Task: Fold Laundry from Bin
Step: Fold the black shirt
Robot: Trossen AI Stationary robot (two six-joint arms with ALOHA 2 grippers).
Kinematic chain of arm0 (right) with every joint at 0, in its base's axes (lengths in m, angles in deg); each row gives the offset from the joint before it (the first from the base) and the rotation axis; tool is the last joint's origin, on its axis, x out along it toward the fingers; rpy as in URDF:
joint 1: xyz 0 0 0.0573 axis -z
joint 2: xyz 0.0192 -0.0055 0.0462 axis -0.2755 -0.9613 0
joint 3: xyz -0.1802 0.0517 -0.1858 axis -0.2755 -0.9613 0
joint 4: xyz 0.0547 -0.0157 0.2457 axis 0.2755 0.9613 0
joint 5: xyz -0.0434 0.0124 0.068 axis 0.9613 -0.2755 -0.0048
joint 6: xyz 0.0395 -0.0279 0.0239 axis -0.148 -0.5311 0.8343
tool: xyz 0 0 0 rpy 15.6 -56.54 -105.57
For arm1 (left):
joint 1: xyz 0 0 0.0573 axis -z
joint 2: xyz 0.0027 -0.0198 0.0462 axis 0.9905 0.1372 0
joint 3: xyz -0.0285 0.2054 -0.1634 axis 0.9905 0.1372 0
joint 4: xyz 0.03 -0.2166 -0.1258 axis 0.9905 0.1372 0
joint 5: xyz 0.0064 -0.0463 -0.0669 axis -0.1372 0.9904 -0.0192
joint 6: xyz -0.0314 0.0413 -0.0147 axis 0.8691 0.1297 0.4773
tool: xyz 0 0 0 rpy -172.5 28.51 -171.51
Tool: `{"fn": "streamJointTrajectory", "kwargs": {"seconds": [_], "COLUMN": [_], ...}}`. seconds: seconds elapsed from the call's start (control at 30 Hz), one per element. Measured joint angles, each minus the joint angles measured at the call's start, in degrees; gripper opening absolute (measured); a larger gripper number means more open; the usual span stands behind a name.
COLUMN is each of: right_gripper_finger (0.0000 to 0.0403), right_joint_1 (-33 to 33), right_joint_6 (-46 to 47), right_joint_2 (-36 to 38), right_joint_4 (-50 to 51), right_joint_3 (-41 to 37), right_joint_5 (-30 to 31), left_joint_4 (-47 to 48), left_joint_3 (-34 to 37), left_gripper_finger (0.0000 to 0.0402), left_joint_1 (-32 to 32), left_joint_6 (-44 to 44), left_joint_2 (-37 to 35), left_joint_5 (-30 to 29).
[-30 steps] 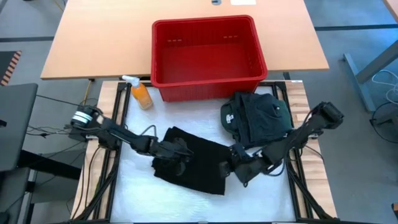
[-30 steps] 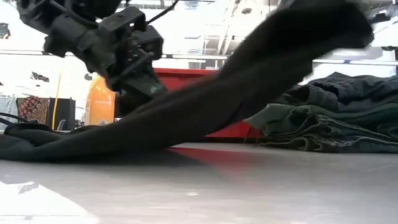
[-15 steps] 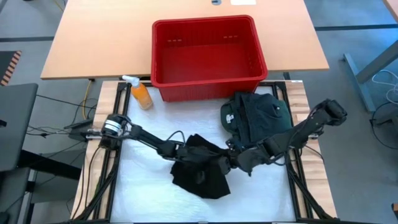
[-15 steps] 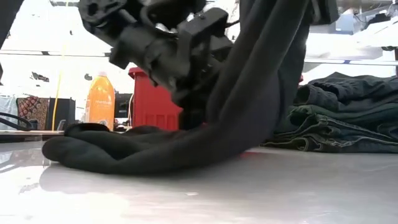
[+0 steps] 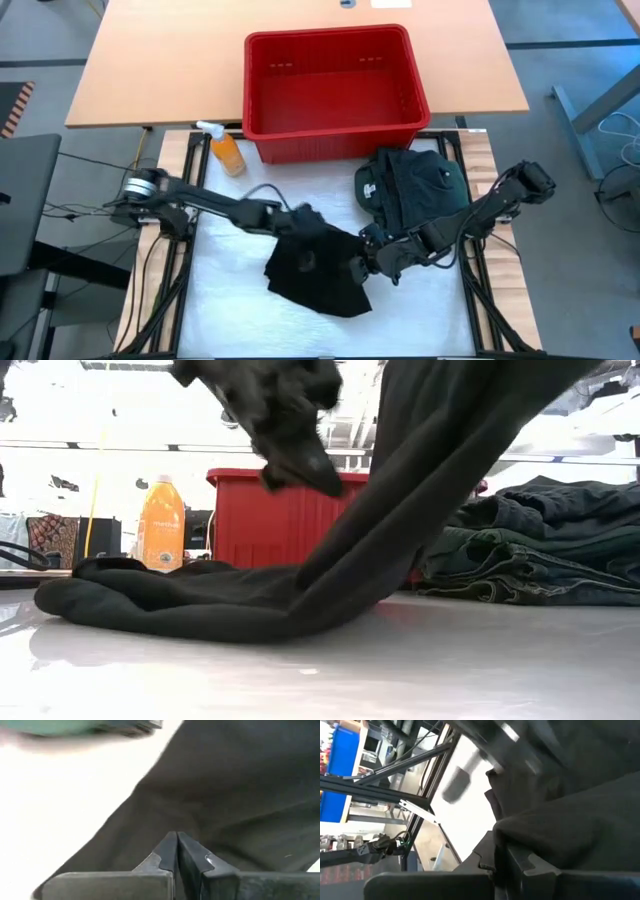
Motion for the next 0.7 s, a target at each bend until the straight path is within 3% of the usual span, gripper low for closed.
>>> {"fn": "streamJointTrajectory", "kwargs": {"seconds": [0.07, 0.13, 0.27, 0.37, 0.5, 0.7], "right_gripper_finger": [0.0033, 0.0033, 0.0032, 0.0032, 0.0033, 0.0032], "right_joint_1": [-0.1, -0.1, -0.1, 0.5, 1.7, 4.1], "right_joint_6": [0.0, 0.0, 0.0, 0.0, 0.1, -0.1], "right_joint_2": [0.2, 0.3, 0.3, 0.3, 0.3, 0.3], "right_joint_4": [0.0, 0.0, 0.0, -0.1, -0.3, -0.4], "right_joint_3": [0.0, 0.0, 0.0, 0.0, 0.0, 0.0], "right_joint_5": [-0.4, -0.7, -1.1, -1.4, -3.2, -6.6], "left_joint_4": [3.0, 0.8, -11.4, -21.2, -24.5, -26.2], "left_joint_3": [3.1, 10.5, 29.7, 39.6, 42.9, 39.3], "left_gripper_finger": [0.0, 0.0, 0.0, 0.0, 0.0, 0.0], "left_joint_1": [-0.2, -0.2, 0.5, 3.5, 7.8, 9.1], "left_joint_6": [0.5, 3.7, 15.2, 23.9, 30.2, 31.0], "left_joint_2": [-5.5, -11.4, -20.8, -23.1, -21.3, -11.7], "left_joint_5": [-5.1, -7.2, -4.8, -3.5, -7.0, -7.7]}}
